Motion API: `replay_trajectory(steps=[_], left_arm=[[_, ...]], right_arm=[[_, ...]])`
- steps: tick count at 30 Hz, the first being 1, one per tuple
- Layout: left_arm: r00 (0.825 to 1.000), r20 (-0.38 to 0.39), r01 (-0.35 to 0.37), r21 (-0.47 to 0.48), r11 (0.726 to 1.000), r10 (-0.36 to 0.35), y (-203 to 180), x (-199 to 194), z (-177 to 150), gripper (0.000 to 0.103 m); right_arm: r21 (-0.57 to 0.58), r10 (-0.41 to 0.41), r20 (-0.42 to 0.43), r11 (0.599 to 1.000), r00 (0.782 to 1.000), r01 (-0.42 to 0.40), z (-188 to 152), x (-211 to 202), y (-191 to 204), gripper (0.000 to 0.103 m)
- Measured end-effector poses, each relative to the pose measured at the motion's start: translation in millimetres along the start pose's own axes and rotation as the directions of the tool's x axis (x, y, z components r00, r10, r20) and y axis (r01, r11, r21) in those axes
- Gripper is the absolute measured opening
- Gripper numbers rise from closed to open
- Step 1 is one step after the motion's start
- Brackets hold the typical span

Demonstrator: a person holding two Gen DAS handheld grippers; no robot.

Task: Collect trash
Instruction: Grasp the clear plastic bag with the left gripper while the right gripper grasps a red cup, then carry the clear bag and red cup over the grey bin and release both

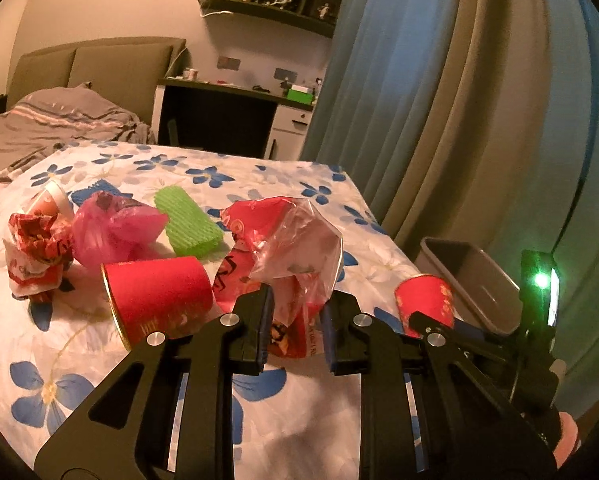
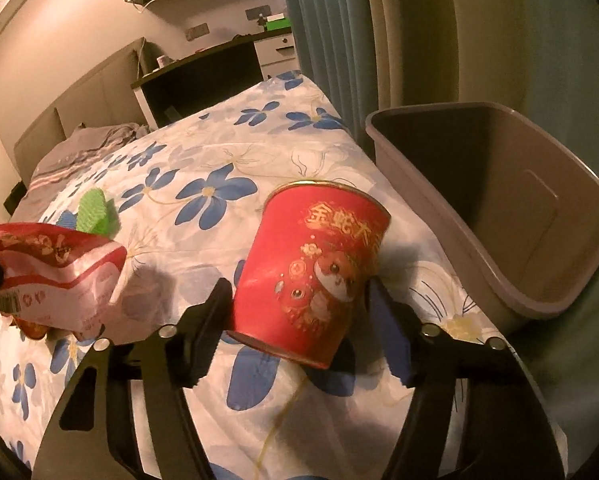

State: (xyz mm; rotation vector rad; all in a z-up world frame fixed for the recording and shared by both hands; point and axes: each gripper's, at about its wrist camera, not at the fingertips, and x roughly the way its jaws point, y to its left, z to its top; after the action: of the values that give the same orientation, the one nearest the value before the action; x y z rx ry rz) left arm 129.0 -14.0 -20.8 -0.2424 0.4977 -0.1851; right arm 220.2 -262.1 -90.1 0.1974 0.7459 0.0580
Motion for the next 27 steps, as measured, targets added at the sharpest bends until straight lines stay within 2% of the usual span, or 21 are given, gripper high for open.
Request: replay_trajectory(steps=[10, 20, 27], left_arm=[[1.000, -0.001, 0.024, 0.009, 1.000, -0.024, -5.5, -7.9, -5.2, 0.020], [0.999, 0.016, 0.050, 0.039, 0.998, -0.050, -22.5, -19.2, -4.1, 0.020], [0.996, 0.019, 0.081, 0.073, 0.994, -0.083, -46.4, -21.9, -2.2, 0.020]], right_arm=[[-0.020, 0.060, 0.075, 0.998, 0.995, -0.059, -2.3, -28.1, -2.0, 0.060], [-0.069, 0.137, 0.199, 0.990, 0.970, -0.126, -9.9, -86.7, -10.3, 0.061], [-0.075, 0.154, 0.264, 0.987, 0.952, -0.139, -11.6, -114.2, -27.2, 0.061]])
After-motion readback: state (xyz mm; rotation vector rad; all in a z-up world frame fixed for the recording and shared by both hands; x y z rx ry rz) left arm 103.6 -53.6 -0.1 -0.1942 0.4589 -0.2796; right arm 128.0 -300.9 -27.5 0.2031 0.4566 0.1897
